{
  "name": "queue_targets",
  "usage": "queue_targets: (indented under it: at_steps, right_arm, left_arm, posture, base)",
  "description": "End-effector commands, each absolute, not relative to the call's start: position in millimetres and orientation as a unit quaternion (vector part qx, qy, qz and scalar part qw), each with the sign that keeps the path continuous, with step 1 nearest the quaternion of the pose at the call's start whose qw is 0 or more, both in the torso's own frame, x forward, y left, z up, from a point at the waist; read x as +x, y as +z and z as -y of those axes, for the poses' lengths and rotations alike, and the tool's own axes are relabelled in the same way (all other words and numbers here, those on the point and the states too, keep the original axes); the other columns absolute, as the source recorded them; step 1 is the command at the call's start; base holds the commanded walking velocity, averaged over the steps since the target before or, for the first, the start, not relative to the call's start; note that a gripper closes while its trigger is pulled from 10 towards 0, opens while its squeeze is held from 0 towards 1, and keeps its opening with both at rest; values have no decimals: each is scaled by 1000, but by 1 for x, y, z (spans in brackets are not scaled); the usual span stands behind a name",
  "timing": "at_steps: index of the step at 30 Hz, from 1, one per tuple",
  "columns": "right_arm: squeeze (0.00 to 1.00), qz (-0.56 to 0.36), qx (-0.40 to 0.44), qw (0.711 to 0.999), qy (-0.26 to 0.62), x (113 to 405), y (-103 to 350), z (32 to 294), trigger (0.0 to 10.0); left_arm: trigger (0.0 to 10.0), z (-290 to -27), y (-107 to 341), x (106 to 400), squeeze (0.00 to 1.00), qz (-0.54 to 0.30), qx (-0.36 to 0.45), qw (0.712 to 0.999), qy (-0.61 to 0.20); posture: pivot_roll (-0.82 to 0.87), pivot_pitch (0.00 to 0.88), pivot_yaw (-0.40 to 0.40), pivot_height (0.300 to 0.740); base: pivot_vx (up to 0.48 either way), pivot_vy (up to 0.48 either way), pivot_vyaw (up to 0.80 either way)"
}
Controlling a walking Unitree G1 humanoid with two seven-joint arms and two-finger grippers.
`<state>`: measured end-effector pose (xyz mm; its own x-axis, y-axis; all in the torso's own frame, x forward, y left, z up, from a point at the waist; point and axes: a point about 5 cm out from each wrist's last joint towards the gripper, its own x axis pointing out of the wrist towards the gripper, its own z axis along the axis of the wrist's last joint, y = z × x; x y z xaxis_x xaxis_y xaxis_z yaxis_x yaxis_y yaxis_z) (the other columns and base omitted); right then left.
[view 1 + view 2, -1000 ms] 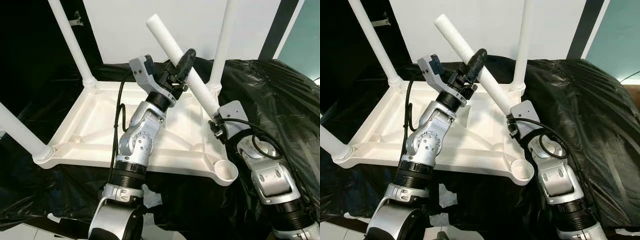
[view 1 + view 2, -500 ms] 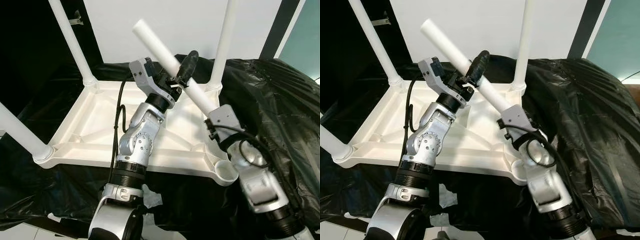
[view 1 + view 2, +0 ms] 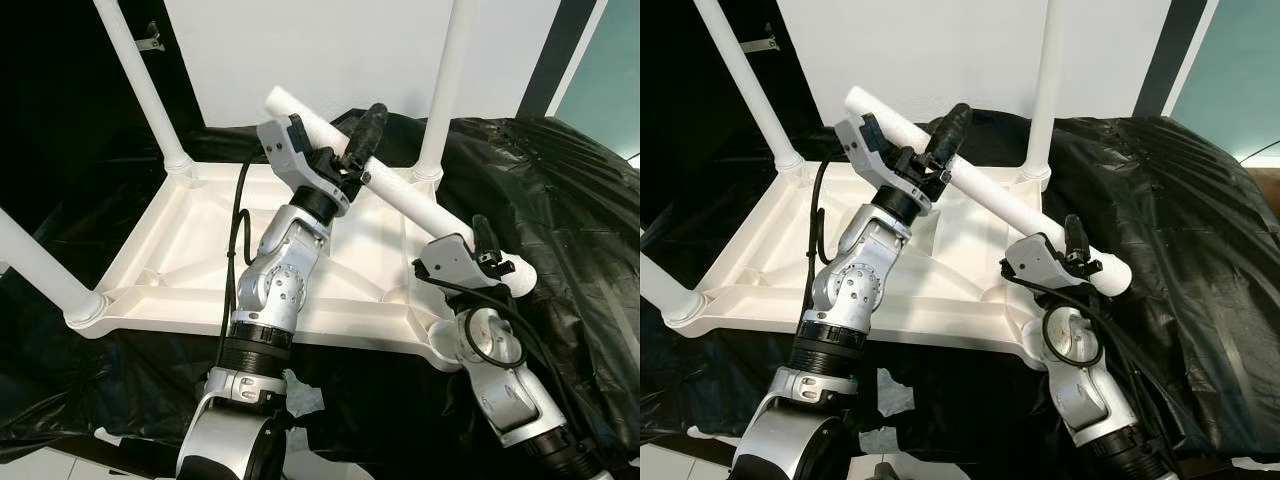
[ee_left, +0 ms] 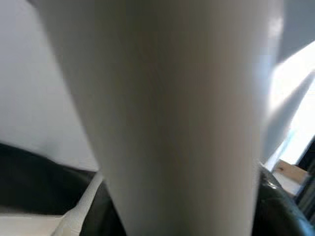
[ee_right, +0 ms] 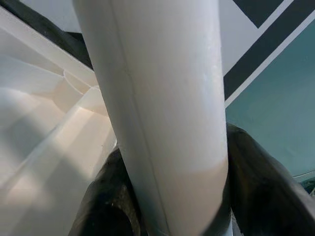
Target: Building children table
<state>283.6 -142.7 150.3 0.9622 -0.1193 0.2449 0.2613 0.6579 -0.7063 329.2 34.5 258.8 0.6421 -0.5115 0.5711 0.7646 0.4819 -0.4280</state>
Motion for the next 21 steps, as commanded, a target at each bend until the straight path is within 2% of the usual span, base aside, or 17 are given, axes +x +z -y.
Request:
queue_targets:
  at_steps: [1, 5, 6, 7, 11, 15, 16, 21]
  right_arm:
    - [0, 98, -393, 906, -121, 287, 154, 145, 9922]
    - [0, 100, -384, 910, -119, 289, 157, 143, 10000]
    - [0, 98, -358, 924, -93, 291, 158, 136, 10000]
    - [1000, 92, -345, 931, -75, 292, 158, 132, 10000]
    - [1000, 82, -320, 943, -47, 293, 162, 126, 10000]
    - [1000, 43, -286, 957, 29, 296, 169, 115, 10000]
    - [0, 28, -279, 958, 53, 296, 171, 117, 10000]
    - [0, -14, -273, 955, 114, 294, 173, 130, 10000]
  left_arm:
    - [0, -23, 261, 325, 0, 192, -342, 826, -405]
    - [0, -22, 261, 323, 0, 193, -341, 822, -413]
    - [0, -20, 261, 320, 0, 195, -335, 816, -428]
    - [0, -20, 261, 319, 0, 196, -334, 815, -431]
    - [0, -19, 261, 319, 0, 196, -333, 815, -432]
    - [0, -19, 261, 320, 0, 196, -334, 816, -430]
    - [0, -19, 261, 320, 0, 196, -335, 816, -429]
    - [0, -19, 260, 319, 0, 195, -336, 816, -428]
  posture:
    - [-96, 0, 58, 740]
    - [-97, 0, 57, 740]
    - [-100, 0, 55, 740]
    - [-101, 0, 53, 740]
    - [-103, 0, 52, 740]
    - [-104, 0, 50, 740]
    - [-104, 0, 46, 740]
    - [-105, 0, 43, 740]
  base:
    - [0, 0, 0]
    - [0, 0, 0]
    - [0, 0, 0]
    - [0, 0, 0]
    - [0, 0, 0]
    - [0, 0, 0]
    - [0, 0, 0]
    - [0, 0, 0]
